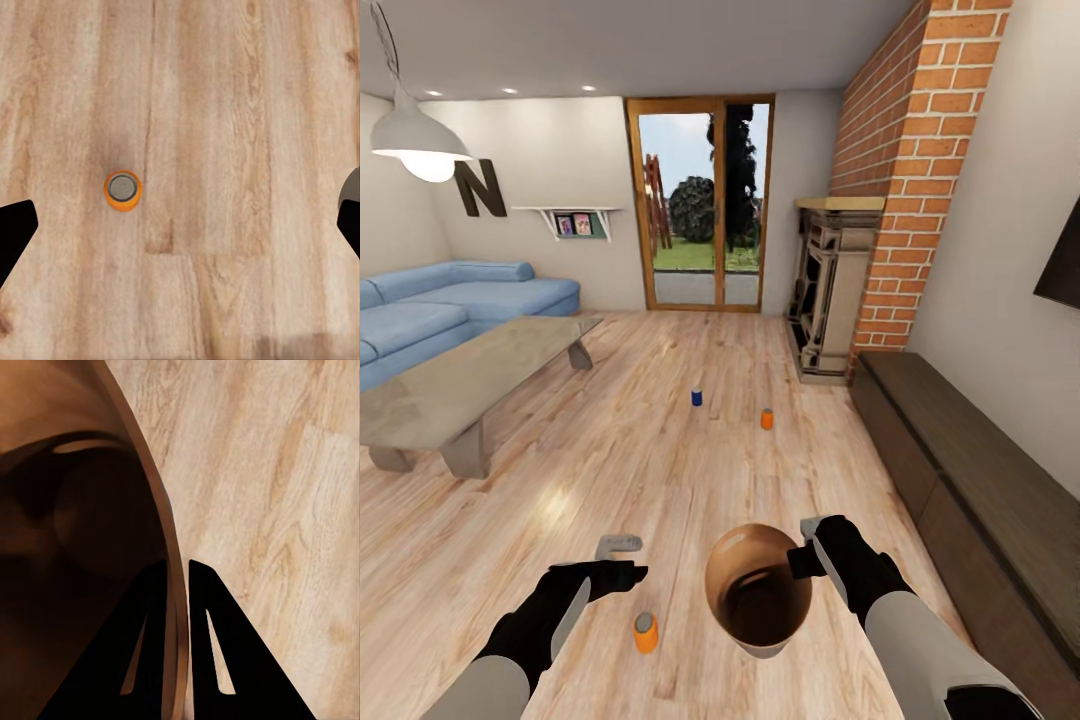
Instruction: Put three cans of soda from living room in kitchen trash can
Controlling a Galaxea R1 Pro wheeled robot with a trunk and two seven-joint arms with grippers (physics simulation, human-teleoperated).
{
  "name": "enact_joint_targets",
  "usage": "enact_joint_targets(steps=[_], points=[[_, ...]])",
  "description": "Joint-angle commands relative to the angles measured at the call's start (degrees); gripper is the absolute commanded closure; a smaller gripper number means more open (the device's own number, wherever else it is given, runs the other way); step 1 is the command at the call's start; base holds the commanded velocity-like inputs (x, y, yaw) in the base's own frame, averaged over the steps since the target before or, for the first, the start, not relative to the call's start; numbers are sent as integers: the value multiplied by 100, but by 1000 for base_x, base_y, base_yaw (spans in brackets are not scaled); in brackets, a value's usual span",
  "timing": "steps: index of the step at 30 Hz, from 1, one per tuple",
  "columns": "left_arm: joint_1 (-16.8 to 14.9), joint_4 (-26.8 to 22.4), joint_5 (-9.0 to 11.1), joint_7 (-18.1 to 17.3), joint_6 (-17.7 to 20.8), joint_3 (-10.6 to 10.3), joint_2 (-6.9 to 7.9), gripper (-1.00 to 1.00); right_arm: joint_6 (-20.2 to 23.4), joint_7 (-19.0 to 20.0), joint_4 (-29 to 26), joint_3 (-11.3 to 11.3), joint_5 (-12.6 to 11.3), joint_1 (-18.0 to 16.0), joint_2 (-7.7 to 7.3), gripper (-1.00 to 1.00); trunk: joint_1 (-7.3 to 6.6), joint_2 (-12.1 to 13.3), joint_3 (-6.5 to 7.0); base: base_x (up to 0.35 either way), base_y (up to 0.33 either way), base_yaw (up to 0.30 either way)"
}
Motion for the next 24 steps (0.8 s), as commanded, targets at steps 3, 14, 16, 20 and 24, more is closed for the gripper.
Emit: enact_joint_targets(steps=[3, 14, 16, 20, 24], points=[[0, 0, 0, 0, 0, 0, 0, -100, 3, 25, -2, -3, -68, -2, 4, 100, 0, 0, 0, 2, 0, -21], [0, 8, 0, 0, -2, -2, 0, -100, 3, 23, -2, 4, -65, -2, 10, 100, 0, 0, 0, 123, 71, -24], [0, 8, 0, 0, -2, -2, 0, -100, 3, 23, -2, 7, -62, -2, 10, 100, 0, 0, 0, 257, 164, -117], [0, 9, 0, 0, -2, -3, 0, -100, 3, 24, -2, 8, -60, -2, 10, 100, 0, 0, 0, 270, 163, -56], [1, 9, -1, 0, -30, -2, 0, -100, 3, 24, -2, 10, -59, -2, 10, 100, 0, 0, 0, 291, 96, -17]])
